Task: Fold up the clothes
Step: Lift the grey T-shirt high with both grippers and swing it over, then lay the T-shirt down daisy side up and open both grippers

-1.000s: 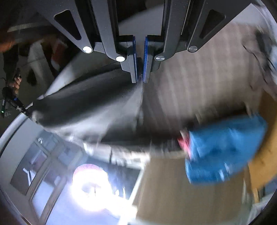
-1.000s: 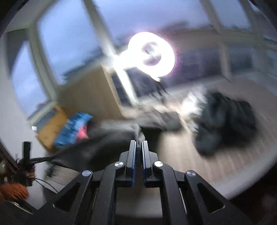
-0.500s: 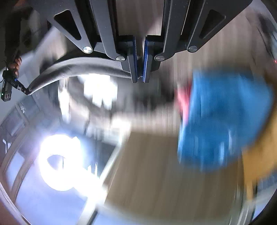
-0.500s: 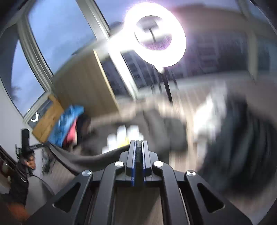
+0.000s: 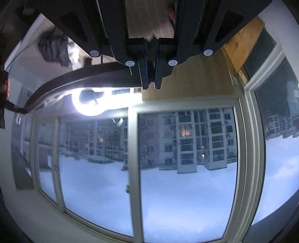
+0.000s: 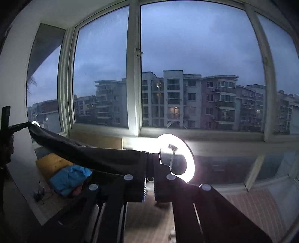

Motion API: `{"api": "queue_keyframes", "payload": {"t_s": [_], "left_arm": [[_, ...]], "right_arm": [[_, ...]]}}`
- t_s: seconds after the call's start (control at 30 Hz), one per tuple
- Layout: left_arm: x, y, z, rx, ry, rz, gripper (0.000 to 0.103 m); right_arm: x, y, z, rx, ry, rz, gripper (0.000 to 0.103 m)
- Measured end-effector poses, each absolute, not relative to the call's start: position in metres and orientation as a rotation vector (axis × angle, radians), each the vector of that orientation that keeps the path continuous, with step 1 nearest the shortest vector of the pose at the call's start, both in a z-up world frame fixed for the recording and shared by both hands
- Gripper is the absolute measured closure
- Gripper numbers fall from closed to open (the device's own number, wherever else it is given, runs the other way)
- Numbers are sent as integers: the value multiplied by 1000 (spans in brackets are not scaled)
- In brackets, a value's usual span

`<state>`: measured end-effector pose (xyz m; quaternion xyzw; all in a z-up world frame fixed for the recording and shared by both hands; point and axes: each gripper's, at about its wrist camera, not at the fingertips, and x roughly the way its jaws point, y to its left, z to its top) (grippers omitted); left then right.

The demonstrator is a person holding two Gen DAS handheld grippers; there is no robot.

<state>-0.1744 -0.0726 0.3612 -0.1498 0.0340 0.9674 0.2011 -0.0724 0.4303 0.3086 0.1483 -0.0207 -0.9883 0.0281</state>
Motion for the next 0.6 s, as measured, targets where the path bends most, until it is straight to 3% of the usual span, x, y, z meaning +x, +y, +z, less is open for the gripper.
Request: {"api": "queue_keyframes", "payload": {"t_s": [0.17,0.3,0.47,0.53,0.6], "left_arm": [[-135,-75,268,-643,103,2601,98],[-96,-84,171,-884,78,2475,98],[-67,-94,19,-1331,-48,2228,98],[-59,-94,-37,-1492,-69,2089,97],[-52,-97,-71,-1602,-25,2028,101]], "right_arm": [[-9,417,225,666,-196,-3040,97],[34,404,117,917,-457,-2999,97],[65,389,-51,1447,-811,-2830,97],[71,378,-113,1687,-841,-2689,97],[75,368,-147,1861,-758,-2613,96]]}}
